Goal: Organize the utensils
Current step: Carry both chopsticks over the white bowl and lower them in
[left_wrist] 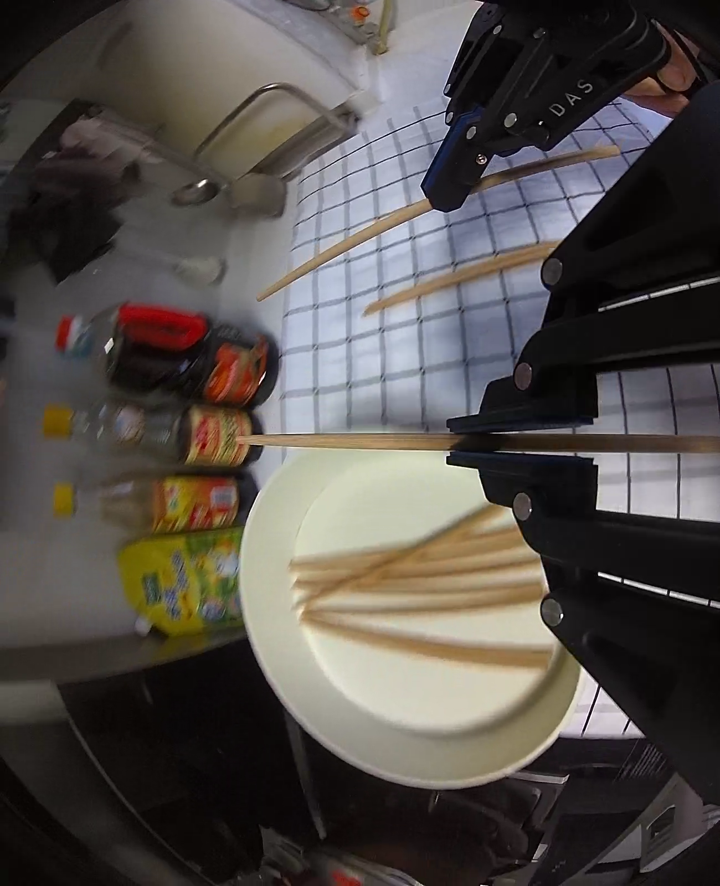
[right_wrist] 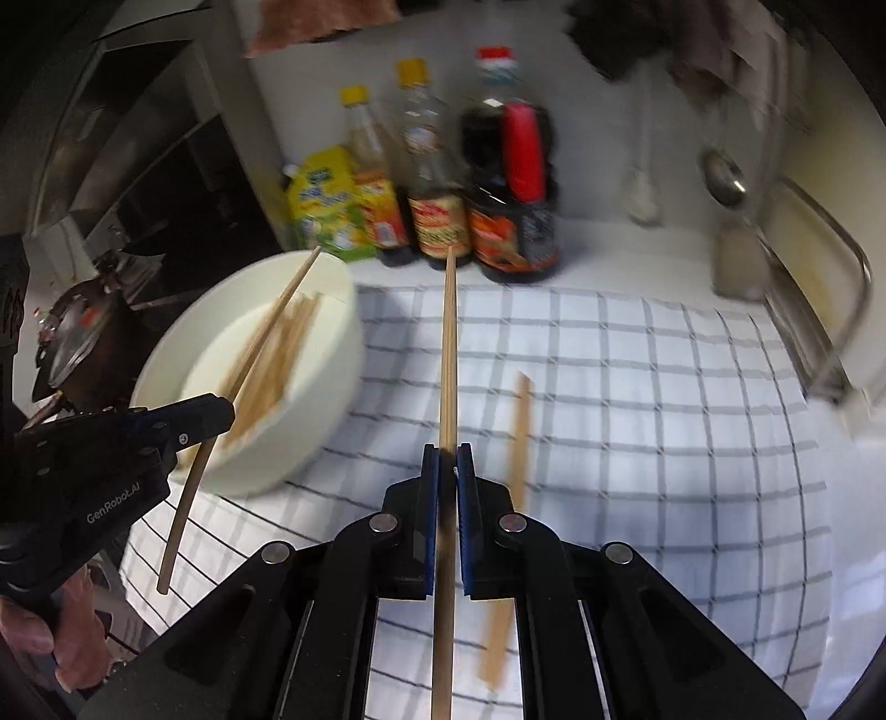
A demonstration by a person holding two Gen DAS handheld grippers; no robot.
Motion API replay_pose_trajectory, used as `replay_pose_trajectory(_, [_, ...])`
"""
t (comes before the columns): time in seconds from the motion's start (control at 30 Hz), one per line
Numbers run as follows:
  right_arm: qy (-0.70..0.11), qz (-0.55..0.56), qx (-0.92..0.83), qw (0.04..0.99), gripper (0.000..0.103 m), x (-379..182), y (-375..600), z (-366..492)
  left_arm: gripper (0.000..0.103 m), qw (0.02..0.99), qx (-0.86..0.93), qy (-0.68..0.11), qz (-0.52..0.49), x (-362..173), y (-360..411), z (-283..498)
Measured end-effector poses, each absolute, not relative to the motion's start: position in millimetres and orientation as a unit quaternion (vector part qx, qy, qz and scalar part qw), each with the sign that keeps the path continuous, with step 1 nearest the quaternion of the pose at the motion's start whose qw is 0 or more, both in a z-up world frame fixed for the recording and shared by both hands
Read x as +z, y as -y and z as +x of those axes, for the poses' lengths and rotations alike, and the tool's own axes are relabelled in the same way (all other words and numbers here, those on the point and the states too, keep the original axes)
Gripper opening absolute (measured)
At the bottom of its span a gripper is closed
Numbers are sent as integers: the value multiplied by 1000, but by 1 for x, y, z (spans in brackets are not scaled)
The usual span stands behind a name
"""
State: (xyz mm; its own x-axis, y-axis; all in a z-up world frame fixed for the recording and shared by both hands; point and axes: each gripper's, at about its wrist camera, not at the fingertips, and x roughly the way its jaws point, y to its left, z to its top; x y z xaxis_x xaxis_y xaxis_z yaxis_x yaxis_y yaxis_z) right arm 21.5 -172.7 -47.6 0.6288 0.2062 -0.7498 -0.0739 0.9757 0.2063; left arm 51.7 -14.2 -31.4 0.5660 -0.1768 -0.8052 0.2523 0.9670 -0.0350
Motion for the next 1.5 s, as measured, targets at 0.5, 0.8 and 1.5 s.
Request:
replay_pose_trajectory(0.5, [-420,86,168,888,6,-34,31,130,8,893,-74,-443,42,-17,-107,136])
replay_pose_trajectory(0.8, [-480,88,134,863,6,-82,5,161,8,869,-82,-487,35,-65,-119,162])
replay_pose_trajectory(1.5, [-478,81,107,868,11,-77,11,155,65,874,-47,-484,2,-65,-141,161])
